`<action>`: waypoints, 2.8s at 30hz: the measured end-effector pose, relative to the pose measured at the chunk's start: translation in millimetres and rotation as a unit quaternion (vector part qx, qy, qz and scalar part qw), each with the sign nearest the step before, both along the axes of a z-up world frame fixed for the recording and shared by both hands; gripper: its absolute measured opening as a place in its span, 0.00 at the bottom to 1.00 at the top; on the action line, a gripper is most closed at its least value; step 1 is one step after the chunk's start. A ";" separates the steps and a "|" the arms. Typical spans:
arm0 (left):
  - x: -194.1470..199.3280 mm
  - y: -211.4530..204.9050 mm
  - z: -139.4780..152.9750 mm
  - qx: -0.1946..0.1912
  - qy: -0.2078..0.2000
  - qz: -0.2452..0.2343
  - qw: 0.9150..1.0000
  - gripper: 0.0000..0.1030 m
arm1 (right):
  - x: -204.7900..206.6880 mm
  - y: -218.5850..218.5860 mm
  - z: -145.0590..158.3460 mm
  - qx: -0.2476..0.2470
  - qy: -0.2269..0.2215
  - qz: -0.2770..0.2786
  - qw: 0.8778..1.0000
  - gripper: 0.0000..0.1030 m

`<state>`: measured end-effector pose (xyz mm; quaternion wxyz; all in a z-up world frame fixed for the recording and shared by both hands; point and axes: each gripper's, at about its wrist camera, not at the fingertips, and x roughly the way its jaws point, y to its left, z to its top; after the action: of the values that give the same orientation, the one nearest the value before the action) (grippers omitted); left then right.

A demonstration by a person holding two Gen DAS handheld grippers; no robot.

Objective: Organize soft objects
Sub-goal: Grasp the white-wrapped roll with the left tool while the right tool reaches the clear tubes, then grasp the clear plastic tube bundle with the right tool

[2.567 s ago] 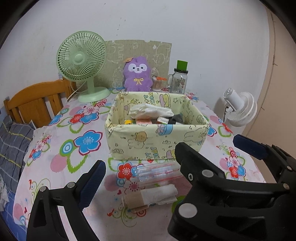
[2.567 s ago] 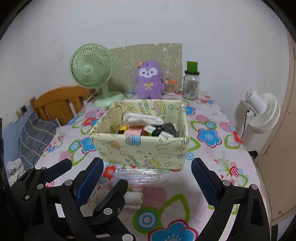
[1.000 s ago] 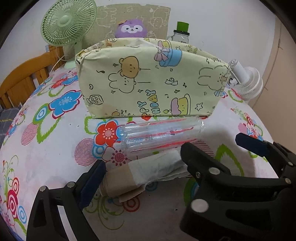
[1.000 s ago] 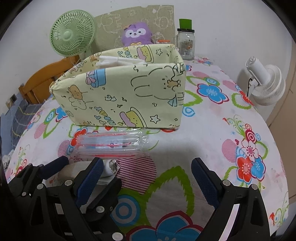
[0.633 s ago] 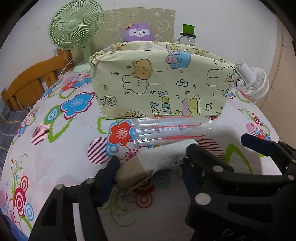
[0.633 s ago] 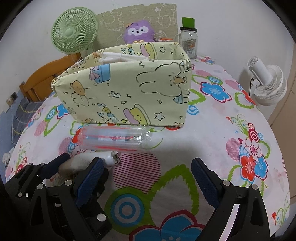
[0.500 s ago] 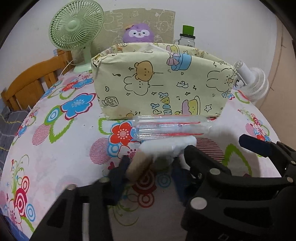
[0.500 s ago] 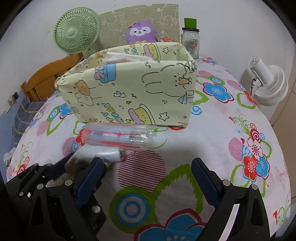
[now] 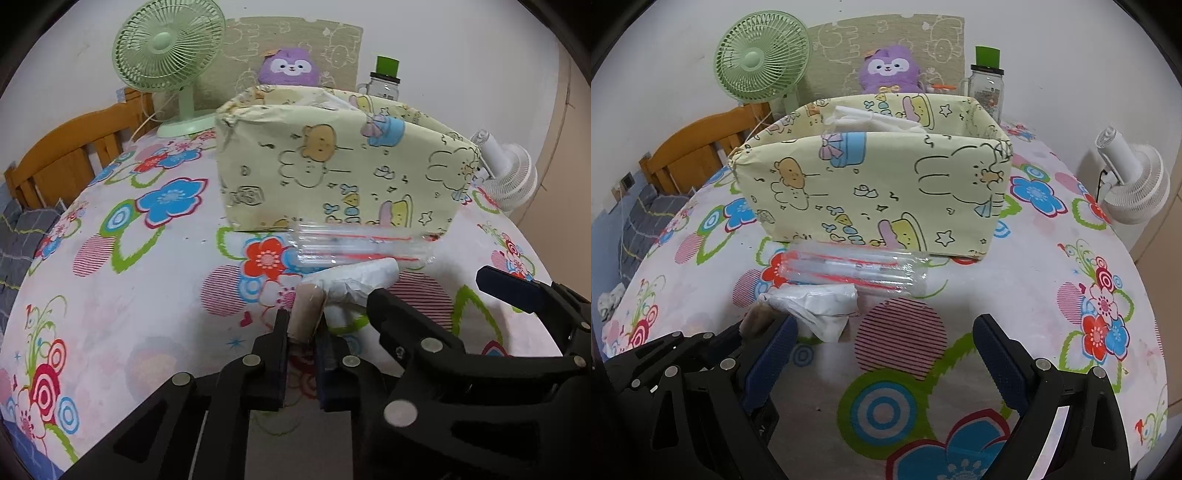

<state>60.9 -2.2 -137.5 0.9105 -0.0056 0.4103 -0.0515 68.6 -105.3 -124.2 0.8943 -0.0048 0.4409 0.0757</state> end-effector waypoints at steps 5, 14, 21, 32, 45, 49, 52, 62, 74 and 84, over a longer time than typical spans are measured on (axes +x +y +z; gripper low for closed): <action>-3.1 11.4 6.4 0.003 -0.010 0.015 1.000 0.09 | 2.2 5.0 3.6 0.005 -0.004 0.000 1.000 0.95; 3.1 36.9 10.8 0.014 -0.018 0.056 0.998 0.09 | 10.9 17.8 5.7 0.009 -0.005 0.008 1.000 0.94; 18.0 47.4 8.7 0.033 -0.021 0.070 0.997 0.09 | 25.1 26.8 2.2 0.010 0.002 0.000 1.000 0.95; 34.1 45.7 -0.4 0.039 -0.007 0.056 0.998 0.09 | 47.7 34.3 -14.3 -0.003 0.025 -0.019 0.999 0.95; 36.7 38.3 -0.5 0.046 -0.009 0.045 0.998 0.06 | 59.4 31.6 -24.9 0.007 0.035 -0.037 0.999 0.95; 35.4 35.4 -0.4 0.042 -0.008 0.041 0.998 0.07 | 57.3 29.3 -23.6 0.010 0.033 -0.040 0.999 0.91; 33.5 32.5 0.9 0.040 -0.010 0.038 0.998 0.07 | 53.7 26.2 -22.4 0.012 0.031 -0.043 0.999 0.89; 19.3 20.4 12.6 0.033 -0.026 0.026 0.999 0.07 | 36.2 11.5 -10.6 0.021 0.016 -0.057 0.998 0.89; -0.7 6.6 29.6 0.034 -0.050 0.015 0.998 0.07 | 11.7 -4.3 9.5 0.025 -0.008 -0.069 0.997 0.89; -17.8 -2.9 55.5 0.028 -0.075 0.008 0.997 0.07 | -5.3 -16.3 38.0 0.030 -0.038 -0.074 0.996 0.89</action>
<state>43.1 -5.2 -82.0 0.9388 0.0202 0.3422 -0.0335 63.3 -121.6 -86.2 0.9131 0.0516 0.4037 0.0226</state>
